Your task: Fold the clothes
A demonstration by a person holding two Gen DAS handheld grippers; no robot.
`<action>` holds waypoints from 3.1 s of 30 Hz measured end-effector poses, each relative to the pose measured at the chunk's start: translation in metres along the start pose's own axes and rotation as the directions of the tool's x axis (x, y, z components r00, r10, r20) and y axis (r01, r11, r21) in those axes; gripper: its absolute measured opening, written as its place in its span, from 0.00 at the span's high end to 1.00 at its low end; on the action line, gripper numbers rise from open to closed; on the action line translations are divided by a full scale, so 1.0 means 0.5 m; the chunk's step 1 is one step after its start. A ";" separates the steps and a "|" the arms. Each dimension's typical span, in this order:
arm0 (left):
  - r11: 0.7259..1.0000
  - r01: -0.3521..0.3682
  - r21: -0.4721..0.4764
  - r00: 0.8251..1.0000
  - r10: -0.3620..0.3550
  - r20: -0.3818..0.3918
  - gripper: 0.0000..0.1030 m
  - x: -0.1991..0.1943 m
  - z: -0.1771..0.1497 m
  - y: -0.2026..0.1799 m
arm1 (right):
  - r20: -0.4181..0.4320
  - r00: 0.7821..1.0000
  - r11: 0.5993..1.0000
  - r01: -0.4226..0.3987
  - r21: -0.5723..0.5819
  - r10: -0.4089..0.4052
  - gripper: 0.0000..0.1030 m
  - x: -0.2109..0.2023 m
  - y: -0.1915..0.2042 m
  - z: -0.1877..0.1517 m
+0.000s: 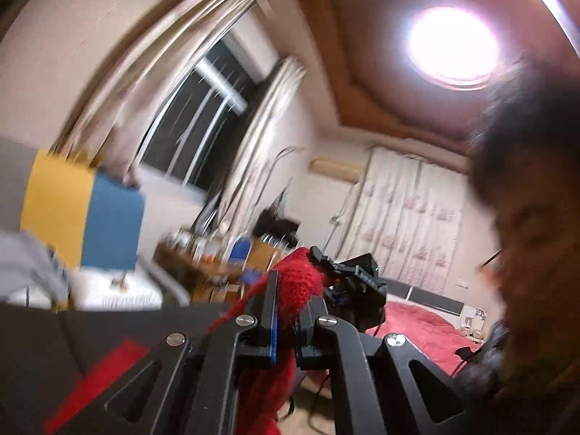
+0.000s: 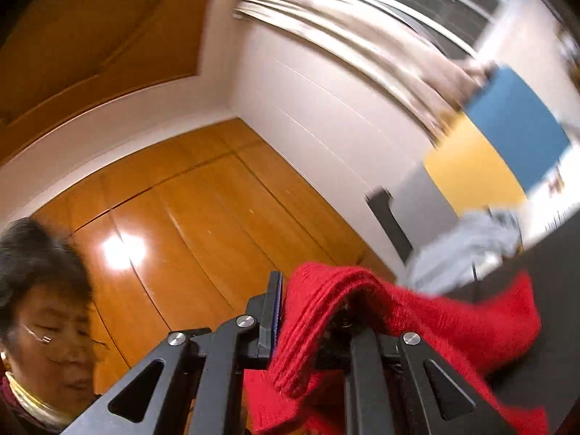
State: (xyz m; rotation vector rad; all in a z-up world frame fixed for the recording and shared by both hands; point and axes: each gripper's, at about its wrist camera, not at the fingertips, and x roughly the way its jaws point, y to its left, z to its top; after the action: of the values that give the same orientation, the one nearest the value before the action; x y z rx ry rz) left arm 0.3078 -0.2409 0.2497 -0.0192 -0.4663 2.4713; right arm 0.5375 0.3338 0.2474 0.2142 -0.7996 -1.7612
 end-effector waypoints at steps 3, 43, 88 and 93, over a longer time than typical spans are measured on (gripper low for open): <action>0.998 -0.023 0.051 0.999 0.021 0.038 0.96 0.000 0.069 -0.028 | 0.048 0.997 0.993 -0.047 -0.108 0.053 0.86 0.051 0.055 0.071; 0.541 -0.737 -0.406 0.647 0.387 -0.658 0.98 0.110 -0.487 0.659 | -0.586 0.637 0.747 0.660 0.080 -0.501 0.32 0.224 -0.747 -0.181; 0.217 -0.958 0.188 0.076 0.822 -0.564 0.98 0.096 -0.381 0.531 | -0.612 0.635 0.869 0.454 -0.198 -0.471 0.00 0.476 -0.921 -0.117; -0.062 -0.962 0.265 -0.205 0.806 -0.556 0.88 -0.104 -0.356 0.547 | -0.614 0.625 0.863 0.460 -0.211 -0.483 0.00 0.480 -0.919 -0.121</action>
State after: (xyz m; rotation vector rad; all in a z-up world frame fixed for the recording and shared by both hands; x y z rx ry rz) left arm 0.2146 -0.4177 -0.0135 -2.0042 -0.6004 3.4410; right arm 0.1262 0.1547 -0.0195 1.0470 -0.1881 -1.9849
